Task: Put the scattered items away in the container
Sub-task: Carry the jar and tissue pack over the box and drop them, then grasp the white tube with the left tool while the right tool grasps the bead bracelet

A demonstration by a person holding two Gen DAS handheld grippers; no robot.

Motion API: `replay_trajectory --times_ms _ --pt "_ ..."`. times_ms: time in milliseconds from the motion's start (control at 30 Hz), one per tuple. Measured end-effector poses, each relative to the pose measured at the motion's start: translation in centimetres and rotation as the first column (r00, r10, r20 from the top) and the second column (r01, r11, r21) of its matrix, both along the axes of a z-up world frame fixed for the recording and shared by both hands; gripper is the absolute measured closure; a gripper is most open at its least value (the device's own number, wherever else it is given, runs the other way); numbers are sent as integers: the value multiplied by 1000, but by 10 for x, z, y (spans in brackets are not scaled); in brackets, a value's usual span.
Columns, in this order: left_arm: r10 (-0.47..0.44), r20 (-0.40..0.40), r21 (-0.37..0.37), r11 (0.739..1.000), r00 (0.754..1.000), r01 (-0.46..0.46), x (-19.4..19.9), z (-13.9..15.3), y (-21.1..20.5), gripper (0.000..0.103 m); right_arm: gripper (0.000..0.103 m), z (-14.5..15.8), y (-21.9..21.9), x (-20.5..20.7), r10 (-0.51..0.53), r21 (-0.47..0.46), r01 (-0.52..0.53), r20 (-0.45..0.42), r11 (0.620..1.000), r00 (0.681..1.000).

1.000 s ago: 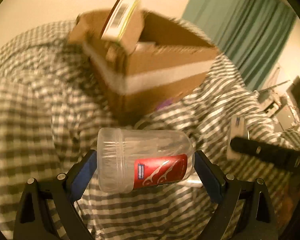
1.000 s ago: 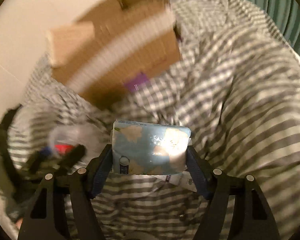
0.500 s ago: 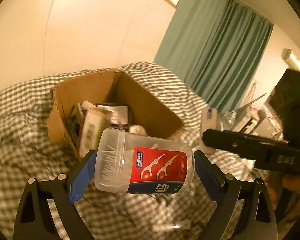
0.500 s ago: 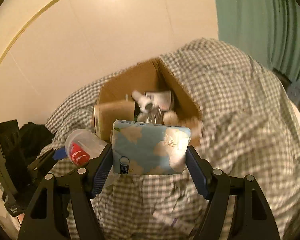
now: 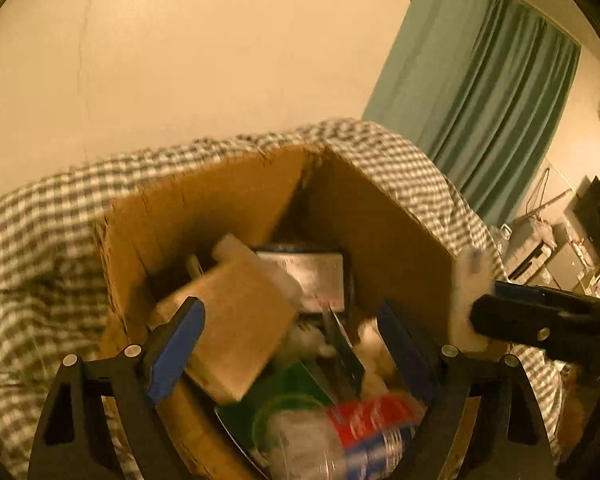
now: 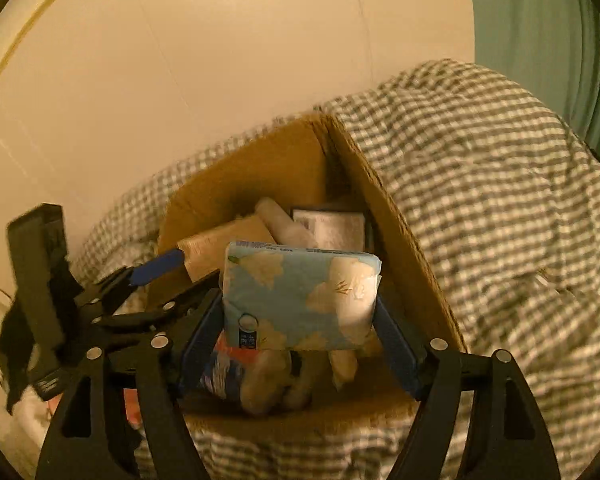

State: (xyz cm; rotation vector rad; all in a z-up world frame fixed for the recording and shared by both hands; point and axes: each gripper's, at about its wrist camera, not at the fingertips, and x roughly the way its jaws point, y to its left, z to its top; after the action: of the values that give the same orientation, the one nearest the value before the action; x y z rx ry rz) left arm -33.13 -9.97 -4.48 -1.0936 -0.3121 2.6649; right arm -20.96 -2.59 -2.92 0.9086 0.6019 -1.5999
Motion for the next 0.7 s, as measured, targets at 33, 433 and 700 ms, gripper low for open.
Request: replay_trajectory --times_ms 33,433,700 --pt "2 -13 -1 1000 1000 -2 3 2 -1 12 22 2 0 -2 2 -22 -2 6 1000 1000" --pt "12 -128 -127 991 992 -28 110 28 7 6 21 55 90 24 -35 -82 29 -79 996 996" --pt "-186 -16 -175 968 982 181 180 -16 61 5 21 2 211 45 -59 107 68 -89 992 994"
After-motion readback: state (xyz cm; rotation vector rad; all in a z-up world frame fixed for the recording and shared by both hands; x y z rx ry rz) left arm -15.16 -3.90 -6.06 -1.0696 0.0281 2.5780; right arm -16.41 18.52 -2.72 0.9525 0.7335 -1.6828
